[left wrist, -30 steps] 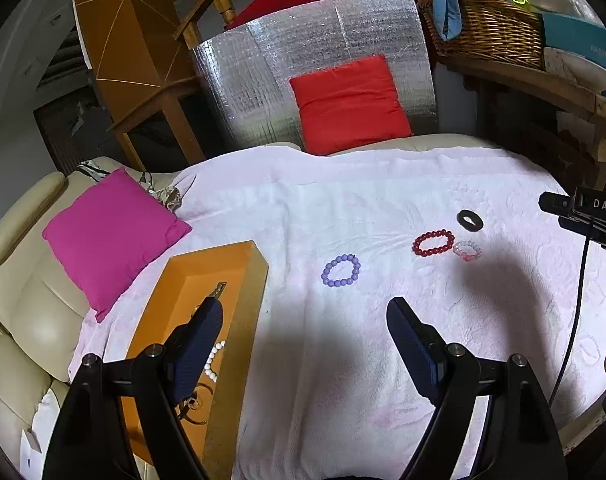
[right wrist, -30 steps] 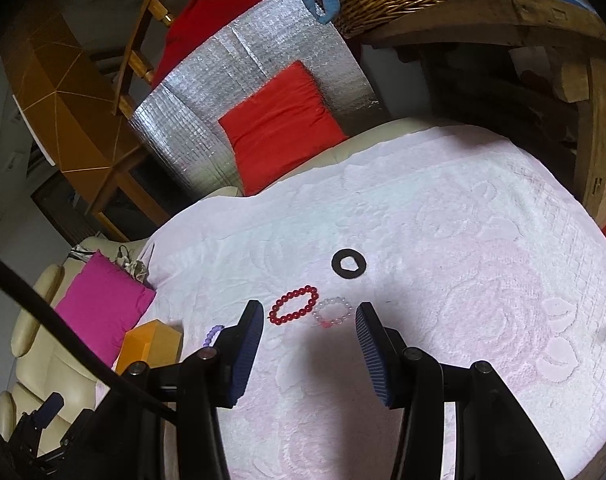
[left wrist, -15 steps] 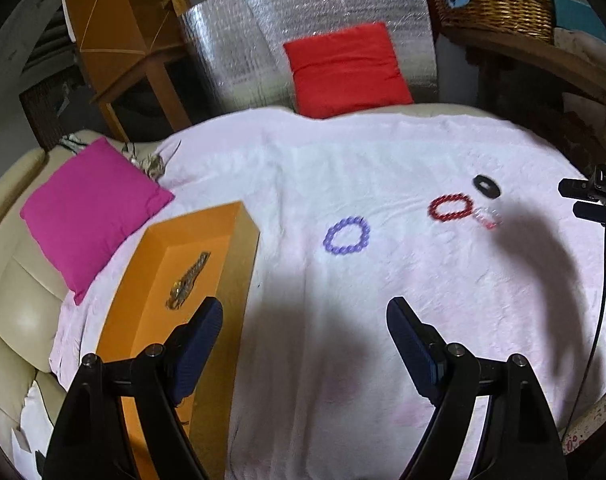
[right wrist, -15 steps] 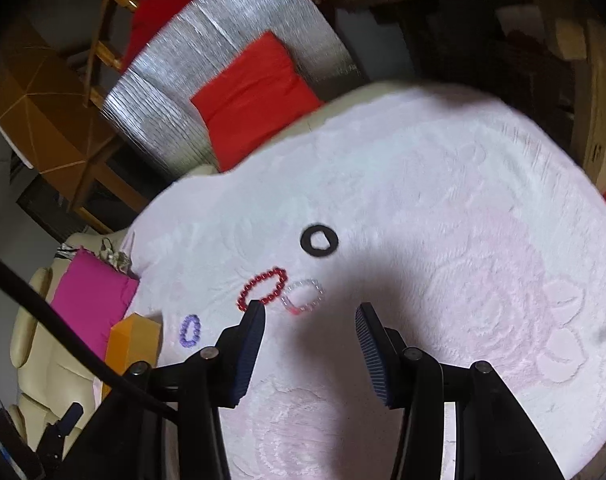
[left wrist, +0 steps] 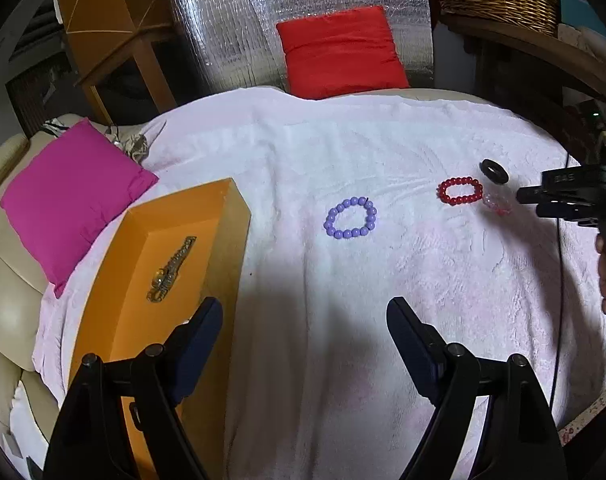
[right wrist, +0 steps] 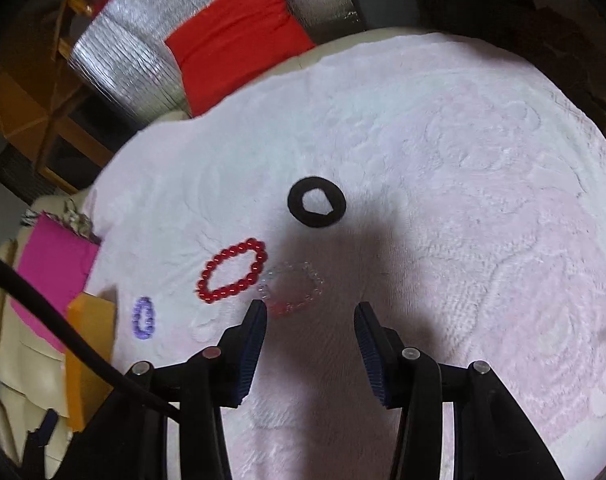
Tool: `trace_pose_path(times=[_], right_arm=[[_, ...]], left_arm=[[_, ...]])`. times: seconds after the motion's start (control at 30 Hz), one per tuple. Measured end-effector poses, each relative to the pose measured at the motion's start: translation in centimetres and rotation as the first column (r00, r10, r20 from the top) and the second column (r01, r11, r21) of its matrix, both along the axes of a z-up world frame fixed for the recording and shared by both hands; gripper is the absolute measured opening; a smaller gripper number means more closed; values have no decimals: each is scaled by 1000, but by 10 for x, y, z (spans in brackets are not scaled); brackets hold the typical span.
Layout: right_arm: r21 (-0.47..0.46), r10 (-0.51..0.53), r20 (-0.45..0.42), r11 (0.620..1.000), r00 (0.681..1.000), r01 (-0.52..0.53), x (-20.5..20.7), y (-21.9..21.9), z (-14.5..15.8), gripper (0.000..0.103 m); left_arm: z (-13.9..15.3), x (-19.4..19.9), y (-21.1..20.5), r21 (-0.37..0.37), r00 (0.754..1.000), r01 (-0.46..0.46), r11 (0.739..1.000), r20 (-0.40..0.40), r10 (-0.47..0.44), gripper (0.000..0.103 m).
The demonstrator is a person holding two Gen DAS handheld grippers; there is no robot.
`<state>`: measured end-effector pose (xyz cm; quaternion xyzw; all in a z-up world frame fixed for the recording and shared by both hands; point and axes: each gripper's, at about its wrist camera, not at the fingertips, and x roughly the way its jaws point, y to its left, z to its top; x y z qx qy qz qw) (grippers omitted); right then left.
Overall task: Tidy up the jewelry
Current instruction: 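Lower the right tool and close it on the pink-and-clear bead bracelet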
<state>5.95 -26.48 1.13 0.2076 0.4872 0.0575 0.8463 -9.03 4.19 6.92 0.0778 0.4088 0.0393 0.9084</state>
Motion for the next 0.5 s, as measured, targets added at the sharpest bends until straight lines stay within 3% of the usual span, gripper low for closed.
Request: trace_pose_path(times=[0.3, 0.4, 0.5], right_arm=[[-159, -28, -24, 987, 999, 24, 21, 26, -20, 31], [-225, -26, -18, 974, 1000, 21, 24, 32, -23, 9], [-266, -3, -1, 964, 1000, 3, 25, 34, -21, 9]], left_arm=[[7, -1, 6, 19, 1000, 3, 1000, 11, -3, 84], [10, 0, 9, 20, 1000, -5, 1000, 13, 5, 84], [11, 1, 9, 19, 1000, -7, 1000, 12, 7, 84]])
